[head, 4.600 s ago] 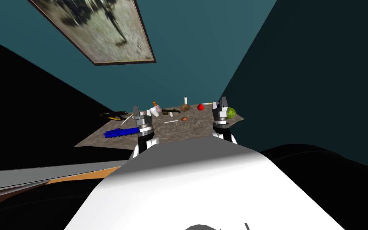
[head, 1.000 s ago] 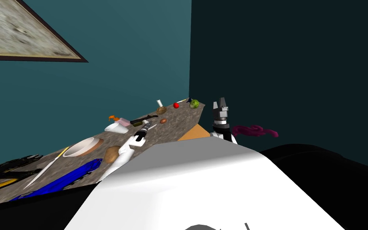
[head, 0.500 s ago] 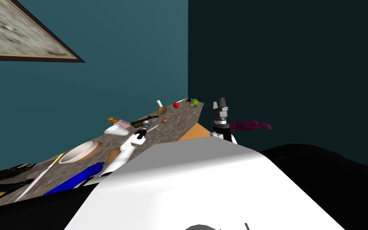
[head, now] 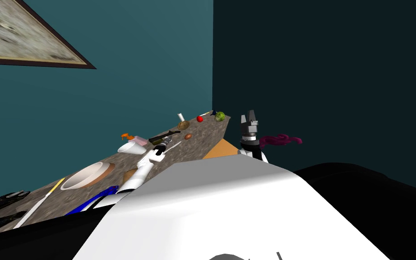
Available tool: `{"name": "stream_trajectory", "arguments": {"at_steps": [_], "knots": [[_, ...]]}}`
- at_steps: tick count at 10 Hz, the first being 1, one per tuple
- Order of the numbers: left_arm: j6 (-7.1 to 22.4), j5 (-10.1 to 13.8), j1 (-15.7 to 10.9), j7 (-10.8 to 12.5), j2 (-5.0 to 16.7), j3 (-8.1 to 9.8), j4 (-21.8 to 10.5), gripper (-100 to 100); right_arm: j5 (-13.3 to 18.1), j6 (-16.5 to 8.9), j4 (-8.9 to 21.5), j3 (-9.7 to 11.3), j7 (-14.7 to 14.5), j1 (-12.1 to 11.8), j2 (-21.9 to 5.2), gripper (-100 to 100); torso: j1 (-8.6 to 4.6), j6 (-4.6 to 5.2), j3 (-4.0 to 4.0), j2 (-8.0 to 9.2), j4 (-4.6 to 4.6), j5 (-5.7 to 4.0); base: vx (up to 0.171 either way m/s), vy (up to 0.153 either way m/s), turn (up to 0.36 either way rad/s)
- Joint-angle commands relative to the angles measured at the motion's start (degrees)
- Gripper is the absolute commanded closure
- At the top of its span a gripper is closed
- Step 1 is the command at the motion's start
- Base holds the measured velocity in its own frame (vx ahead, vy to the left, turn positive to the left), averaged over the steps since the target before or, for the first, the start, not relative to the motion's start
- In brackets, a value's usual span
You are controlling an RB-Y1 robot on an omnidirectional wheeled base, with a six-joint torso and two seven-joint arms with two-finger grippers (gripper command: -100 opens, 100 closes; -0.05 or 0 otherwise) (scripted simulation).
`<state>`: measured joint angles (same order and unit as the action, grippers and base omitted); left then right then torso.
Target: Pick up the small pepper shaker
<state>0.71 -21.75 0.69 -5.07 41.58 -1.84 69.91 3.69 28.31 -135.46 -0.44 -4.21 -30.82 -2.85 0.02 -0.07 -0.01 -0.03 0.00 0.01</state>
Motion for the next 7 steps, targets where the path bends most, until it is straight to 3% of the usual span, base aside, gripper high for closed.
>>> {"name": "stream_trajectory", "arguments": {"at_steps": [1,2,4,5,7], "knots": [[-1.6,0.6,-1.1,-0.6,0.0,-0.28,-2.9,-100,0.0,0.0,0.0,0.0,0.0,0.0,0.0,0,0.00,0.00,0.00,0.00,0.00,0.00,-0.001,-0.032,-0.006],[-3.8,2.1,-3.5,-1.7,0.5,-1.16,-4.6,-100,0.0,0.0,0.0,0.0,0.0,0.0,0.0,0,-0.06,-0.02,0.00,0.01,0.00,-0.01,-0.007,-0.043,-0.005],[-4.1,2.1,-3.5,-1.7,0.5,-1.16,-7.9,-100,0.0,0.0,0.0,0.0,0.0,0.0,0.0,0,-0.10,0.02,-0.01,0.00,-0.02,0.00,-0.004,-0.029,-0.001],[-6.5,3.5,-5.9,-2.7,1.0,-2.04,-9.9,-100,0.0,0.0,0.0,0.0,0.0,0.0,0.0,0,-0.04,0.02,-0.02,-0.02,-0.02,0.01,-0.002,-0.030,-0.009],[-6.5,3.5,-5.9,-2.7,1.0,-2.04,-12.5,-100,0.0,0.0,0.0,0.0,0.0,0.0,0.0,0,-0.07,0.03,-0.03,-0.04,-0.03,0.01,-0.001,-0.022,-0.003]]}}
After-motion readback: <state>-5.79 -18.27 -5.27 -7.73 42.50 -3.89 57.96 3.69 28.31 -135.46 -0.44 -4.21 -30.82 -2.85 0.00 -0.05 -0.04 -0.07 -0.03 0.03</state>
